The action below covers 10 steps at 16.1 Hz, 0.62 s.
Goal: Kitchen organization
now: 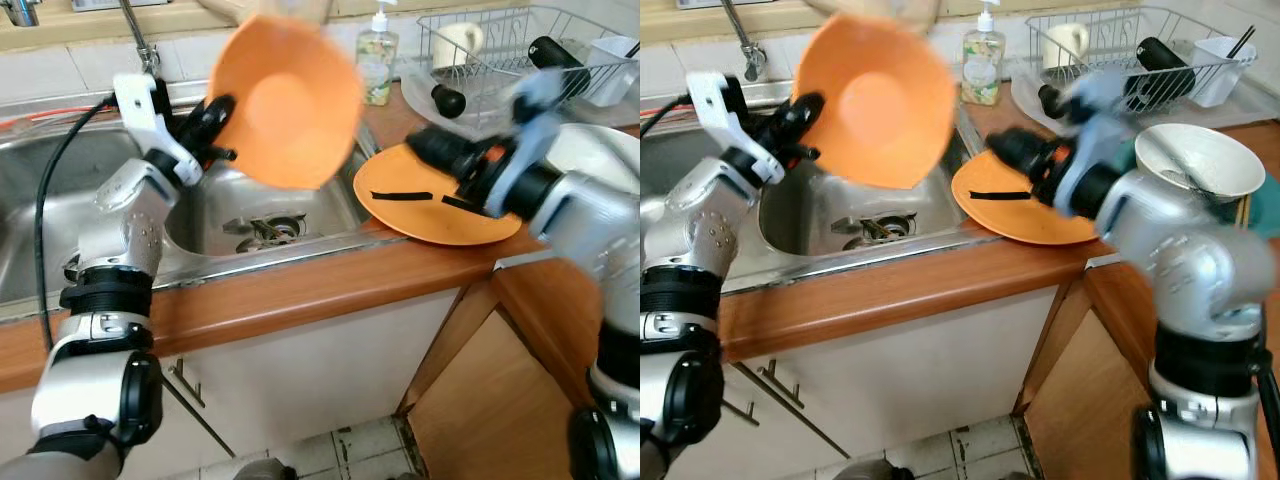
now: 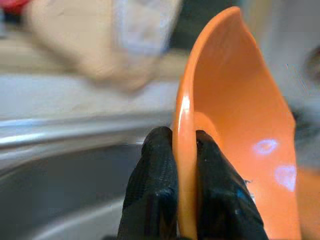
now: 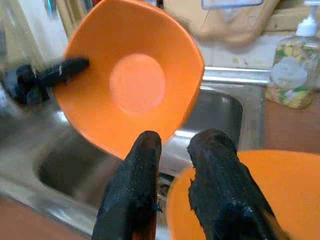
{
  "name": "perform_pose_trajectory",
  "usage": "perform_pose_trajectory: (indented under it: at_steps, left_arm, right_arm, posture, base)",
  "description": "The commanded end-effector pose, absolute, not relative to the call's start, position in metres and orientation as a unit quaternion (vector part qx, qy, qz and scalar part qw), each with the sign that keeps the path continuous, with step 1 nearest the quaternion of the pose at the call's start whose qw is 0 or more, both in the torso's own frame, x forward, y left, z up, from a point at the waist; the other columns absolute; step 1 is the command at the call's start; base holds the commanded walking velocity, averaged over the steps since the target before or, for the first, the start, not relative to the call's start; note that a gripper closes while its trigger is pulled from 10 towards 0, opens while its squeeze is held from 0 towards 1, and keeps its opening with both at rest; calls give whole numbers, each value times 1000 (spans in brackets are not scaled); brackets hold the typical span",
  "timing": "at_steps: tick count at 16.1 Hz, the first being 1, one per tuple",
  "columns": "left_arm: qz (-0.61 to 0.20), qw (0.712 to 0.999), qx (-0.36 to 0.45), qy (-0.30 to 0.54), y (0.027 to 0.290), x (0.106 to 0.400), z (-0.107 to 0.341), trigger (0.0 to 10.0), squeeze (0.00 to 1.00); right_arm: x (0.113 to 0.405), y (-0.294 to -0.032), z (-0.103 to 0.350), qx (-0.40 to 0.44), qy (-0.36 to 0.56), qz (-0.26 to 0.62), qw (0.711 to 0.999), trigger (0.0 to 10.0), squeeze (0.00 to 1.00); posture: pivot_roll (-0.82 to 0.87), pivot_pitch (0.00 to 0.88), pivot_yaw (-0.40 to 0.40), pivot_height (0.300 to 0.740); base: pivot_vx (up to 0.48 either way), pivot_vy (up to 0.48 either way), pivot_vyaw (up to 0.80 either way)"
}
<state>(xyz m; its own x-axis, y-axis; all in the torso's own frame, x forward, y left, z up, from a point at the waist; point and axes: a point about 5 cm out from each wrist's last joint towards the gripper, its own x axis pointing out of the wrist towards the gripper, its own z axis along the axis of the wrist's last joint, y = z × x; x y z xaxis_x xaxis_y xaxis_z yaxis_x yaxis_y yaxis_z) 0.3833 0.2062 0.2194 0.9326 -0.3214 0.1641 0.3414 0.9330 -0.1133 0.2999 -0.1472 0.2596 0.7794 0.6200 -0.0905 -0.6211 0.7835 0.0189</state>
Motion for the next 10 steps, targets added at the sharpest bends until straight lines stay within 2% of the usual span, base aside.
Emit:
perform_pose_trajectory:
  at_steps: [1,6,7,8,10]
  left_arm:
    - [-122,990,-25,-61,210,389,221,0,0]
    - [-97,995,32,-1,199,394,193,0,0]
    - [-95,995,41,9,197,395,188,706,0]
    - [-101,993,56,26,192,396,182,2157,0]
    - [-105,992,64,40,190,396,177,2549,0]
  right_arm:
    - [294,-129,254,-69,29,356,932,10000,0]
    - [287,-102,224,-120,43,386,914,10000,0]
    - [285,-99,220,-127,44,390,911,10000,0]
    - [282,-94,216,-132,49,401,905,10000,0]
    - [280,-92,214,-132,52,404,904,10000,0]
  posture:
    - [-45,0,55,740]
    - [-35,0,41,740]
    - [-35,0,41,740]
    - [-40,0,41,740]
    - [-40,0,41,740]
  base:
    - [0,0,0]
    - [0,0,0]
    - [0,0,0]
    - [0,0,0]
    - [0,0,0]
